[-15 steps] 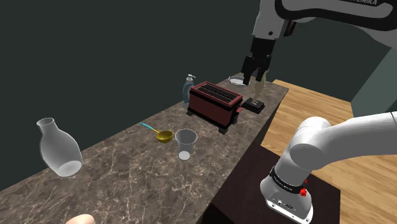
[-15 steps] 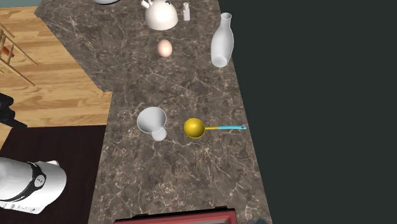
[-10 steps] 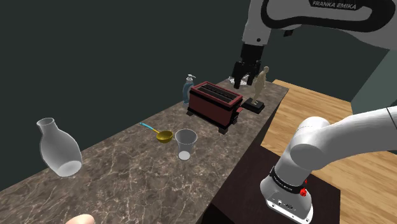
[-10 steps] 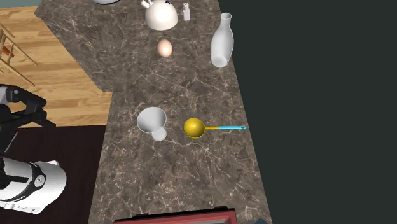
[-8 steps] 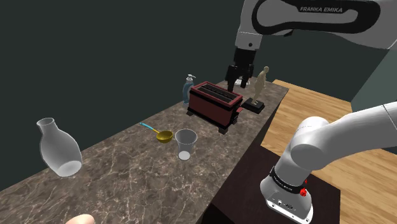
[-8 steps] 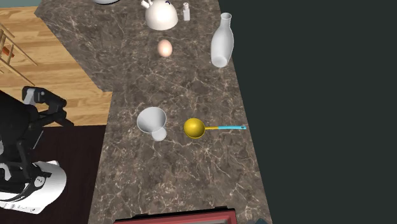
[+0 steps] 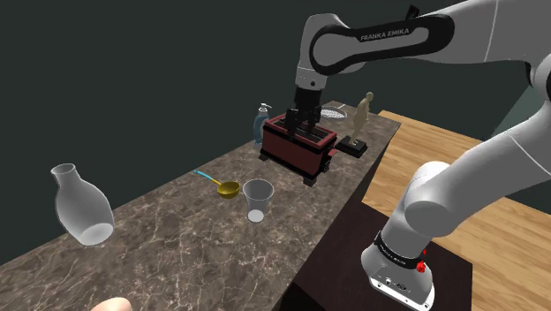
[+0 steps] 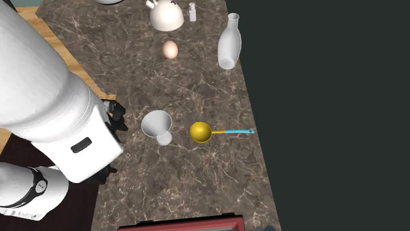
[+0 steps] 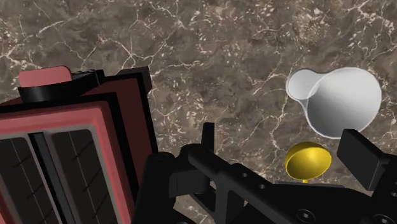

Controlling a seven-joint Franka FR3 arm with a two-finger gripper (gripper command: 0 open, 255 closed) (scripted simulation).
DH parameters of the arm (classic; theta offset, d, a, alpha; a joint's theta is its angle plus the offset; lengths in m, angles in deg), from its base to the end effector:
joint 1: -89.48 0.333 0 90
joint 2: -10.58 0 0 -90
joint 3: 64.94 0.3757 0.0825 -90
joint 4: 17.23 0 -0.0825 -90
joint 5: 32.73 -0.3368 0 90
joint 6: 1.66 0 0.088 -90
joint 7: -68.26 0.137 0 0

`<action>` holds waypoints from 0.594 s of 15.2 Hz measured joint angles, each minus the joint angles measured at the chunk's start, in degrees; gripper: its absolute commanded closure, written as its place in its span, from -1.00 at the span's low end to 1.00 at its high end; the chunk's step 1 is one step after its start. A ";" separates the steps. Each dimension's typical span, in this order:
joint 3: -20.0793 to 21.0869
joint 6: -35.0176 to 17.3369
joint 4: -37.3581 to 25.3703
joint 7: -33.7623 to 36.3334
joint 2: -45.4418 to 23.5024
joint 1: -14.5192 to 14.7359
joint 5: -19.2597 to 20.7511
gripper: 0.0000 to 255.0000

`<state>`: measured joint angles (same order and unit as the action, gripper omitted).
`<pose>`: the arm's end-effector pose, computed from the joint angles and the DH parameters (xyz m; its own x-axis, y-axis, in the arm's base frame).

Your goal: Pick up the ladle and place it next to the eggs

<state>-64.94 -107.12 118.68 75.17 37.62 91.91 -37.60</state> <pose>0.3272 0.0231 0.5327 0.9925 -0.1004 -0.0696 -0.1054 -0.9918 -0.0725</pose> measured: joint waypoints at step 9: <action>1.51 -12.00 -5.99 -1.17 -18.09 2.04 -2.51 -1.00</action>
<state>-63.43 -119.12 112.69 74.00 19.53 93.95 -40.11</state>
